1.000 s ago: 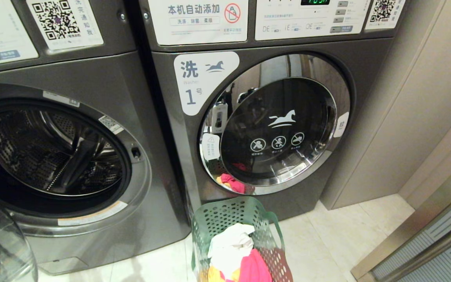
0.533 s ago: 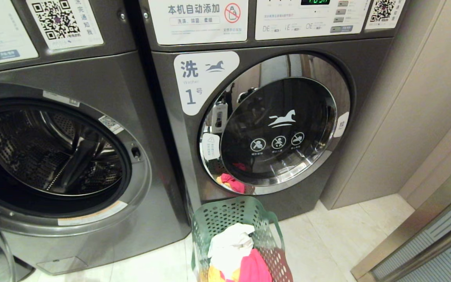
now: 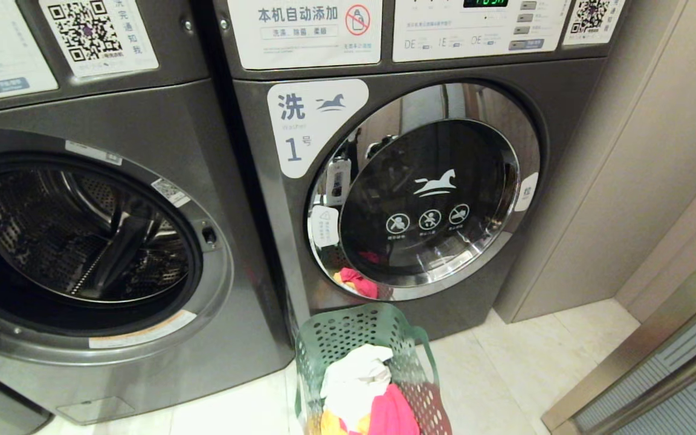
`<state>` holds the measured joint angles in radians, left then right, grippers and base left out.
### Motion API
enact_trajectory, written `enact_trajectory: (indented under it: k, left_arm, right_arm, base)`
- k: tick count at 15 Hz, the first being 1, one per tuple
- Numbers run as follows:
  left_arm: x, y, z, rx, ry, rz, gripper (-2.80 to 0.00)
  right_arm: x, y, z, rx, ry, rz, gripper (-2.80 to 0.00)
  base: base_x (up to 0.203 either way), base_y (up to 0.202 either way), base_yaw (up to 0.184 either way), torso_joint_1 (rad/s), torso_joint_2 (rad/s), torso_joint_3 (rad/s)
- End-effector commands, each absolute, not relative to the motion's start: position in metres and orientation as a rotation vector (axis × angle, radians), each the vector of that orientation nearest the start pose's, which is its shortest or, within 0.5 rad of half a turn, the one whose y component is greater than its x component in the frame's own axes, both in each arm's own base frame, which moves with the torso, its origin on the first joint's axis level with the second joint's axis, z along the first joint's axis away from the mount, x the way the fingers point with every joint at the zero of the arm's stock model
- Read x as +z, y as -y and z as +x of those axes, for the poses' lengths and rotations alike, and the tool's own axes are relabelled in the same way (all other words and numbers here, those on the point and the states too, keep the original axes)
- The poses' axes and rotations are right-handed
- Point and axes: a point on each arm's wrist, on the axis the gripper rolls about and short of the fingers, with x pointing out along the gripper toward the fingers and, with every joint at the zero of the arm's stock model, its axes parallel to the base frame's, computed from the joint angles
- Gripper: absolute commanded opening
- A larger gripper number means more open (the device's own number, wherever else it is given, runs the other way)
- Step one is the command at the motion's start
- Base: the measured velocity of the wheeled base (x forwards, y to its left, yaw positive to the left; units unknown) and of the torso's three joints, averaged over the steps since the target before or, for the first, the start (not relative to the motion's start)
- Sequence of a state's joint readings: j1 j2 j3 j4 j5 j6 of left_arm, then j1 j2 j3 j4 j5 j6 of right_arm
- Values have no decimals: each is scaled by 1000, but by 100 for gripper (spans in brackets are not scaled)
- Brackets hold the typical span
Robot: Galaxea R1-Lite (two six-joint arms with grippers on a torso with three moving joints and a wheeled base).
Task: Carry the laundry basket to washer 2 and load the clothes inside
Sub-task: Open the lid of the washing machine
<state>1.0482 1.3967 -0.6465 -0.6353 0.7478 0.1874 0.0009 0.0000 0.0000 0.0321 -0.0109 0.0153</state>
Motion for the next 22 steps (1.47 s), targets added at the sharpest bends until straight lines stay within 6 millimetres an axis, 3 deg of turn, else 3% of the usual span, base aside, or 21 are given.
enact_trajectory:
  k: [1,4,9,13,16,19,22]
  left_arm:
    - [212,-227,92,1841,-352,95,-280]
    - [213,-251,75,1831,-349,76,-280]
    - [202,-242,72,1820,-386,63,-280]
    - [197,-246,71,1829,-399,49,-280]
    - [203,-246,72,1825,-299,49,-280]
    - [209,-235,81,1586,11,156,-280]
    - [197,-213,79,1278,204,228,-280]
  right_arm:
    - [70,0,-22,-11,-41,15,-280]
    - [70,0,-22,-10,-42,15,-280]
    - [70,0,-22,-10,-41,15,-280]
    - [70,0,-22,-10,-42,15,-280]
    - [70,0,-22,-10,-41,15,-280]
    - [70,0,-22,-10,-41,15,-280]
    - [70,0,-22,-10,-41,15,-280]
  base:
    - [0,0,0,0,0,0]
    - [0,0,0,0,0,0]
    - [0,0,0,0,0,0]
    - [0,0,0,0,0,0]
    - [0,0,0,0,0,0]
    - [0,0,0,0,0,0]
    - [0,0,0,0,0,0]
